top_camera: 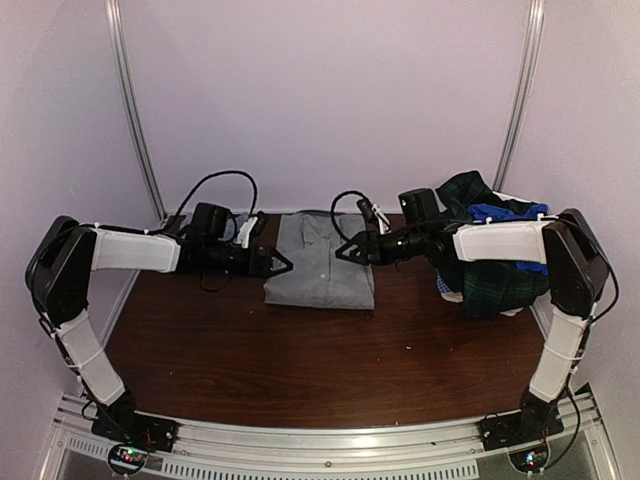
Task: Fold and stack the mixed laundry pile
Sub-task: Smooth out the 2/3-rectangle-folded shirt at the center of the board.
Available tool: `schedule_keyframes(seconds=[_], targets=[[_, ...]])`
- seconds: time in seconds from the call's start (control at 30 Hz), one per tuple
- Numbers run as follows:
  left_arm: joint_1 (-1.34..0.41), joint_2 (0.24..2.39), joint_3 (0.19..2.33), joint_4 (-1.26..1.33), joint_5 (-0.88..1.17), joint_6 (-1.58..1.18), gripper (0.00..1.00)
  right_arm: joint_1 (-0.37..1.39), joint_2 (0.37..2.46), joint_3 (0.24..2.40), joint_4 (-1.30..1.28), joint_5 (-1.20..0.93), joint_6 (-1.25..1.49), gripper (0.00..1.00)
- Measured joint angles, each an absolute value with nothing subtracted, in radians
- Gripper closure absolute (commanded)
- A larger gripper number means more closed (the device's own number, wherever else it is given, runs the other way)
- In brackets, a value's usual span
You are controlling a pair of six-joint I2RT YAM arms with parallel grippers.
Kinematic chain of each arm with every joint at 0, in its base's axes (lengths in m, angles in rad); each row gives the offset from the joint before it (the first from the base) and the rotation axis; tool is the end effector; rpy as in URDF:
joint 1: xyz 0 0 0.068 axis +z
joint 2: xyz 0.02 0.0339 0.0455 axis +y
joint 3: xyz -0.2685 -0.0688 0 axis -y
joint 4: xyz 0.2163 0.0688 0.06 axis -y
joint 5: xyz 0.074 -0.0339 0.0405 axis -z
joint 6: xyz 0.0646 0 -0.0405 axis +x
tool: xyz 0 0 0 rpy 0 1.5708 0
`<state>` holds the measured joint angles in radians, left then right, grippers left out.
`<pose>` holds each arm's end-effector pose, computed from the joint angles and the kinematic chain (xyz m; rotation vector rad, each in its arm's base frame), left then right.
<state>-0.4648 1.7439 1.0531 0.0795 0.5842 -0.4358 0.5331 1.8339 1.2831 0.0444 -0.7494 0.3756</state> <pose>0.3201 -0.2003 0.2130 0.3880 2.2647 -1.1286 0.3321 0.2471 0.2519 -0.6636 2.0980 1.3116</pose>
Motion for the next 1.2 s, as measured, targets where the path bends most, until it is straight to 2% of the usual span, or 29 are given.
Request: schedule_keyframes(seconds=[0.23,0.4,0.6,0.93,1.1,1.2], targets=[[-0.591,1.744,1.014,0.105,0.706,-0.482,0.02,0.578,1.867,1.128,0.2,-0.859,0.578,0.27],[-0.588,1.769,0.997,0.17,0.743,-0.53,0.02,0.583,1.9,1.127,0.336,-0.897,0.681,0.27],[-0.583,1.882,1.024,0.213,0.741,-0.573,0.02,0.59,2.014,1.171,0.385,-0.9,0.733,0.27],[-0.504,2.027,1.075,0.299,0.69,-0.658,0.02,0.564,2.141,1.239,0.227,-0.764,0.598,0.31],[-0.48,2.029,1.061,0.323,0.677,-0.668,0.04,0.549,2.138,1.25,0.188,-0.704,0.506,0.39],[-0.484,1.982,1.05,0.247,0.617,-0.613,0.06,0.551,2.129,1.262,0.136,-0.654,0.442,0.45]])
